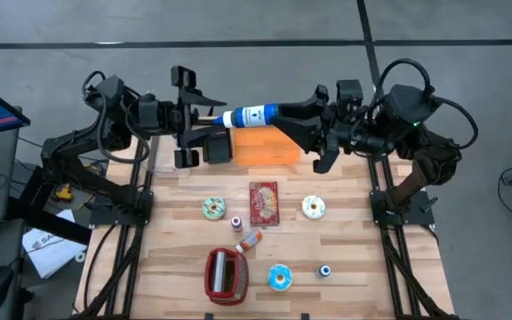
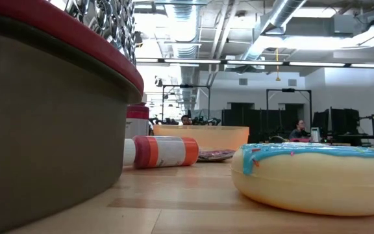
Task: Pick & Place Food Item
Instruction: Put the top blue food coloring bottle into the transparent bin
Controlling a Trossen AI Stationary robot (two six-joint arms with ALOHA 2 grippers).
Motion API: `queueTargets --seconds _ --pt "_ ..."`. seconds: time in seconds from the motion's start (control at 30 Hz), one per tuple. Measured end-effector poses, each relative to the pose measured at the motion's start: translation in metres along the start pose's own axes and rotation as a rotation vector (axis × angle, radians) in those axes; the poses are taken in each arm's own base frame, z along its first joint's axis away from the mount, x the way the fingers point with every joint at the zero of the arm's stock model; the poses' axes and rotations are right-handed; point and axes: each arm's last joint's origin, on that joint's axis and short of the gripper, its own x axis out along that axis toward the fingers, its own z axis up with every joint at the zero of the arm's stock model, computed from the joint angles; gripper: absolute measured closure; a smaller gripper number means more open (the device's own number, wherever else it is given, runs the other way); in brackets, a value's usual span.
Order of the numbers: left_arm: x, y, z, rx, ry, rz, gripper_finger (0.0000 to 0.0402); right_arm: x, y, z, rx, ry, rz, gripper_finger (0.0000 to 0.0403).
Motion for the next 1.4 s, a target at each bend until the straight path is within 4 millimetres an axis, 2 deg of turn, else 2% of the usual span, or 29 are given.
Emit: queueTargets --seconds 0.4,1.4 --pt "0.007 -0.006 -0.005 -0.039 0.009 -0.023 0.0164 0.004 -0.002 0.000 -0.006 -0.009 0.013 0.0262" --pt "0.002 -0.005 -0.010 -0.050 0.103 0.017 0.0160 0.002 0.009 -0.001 -0.031 -0.038 0.057 0.0262"
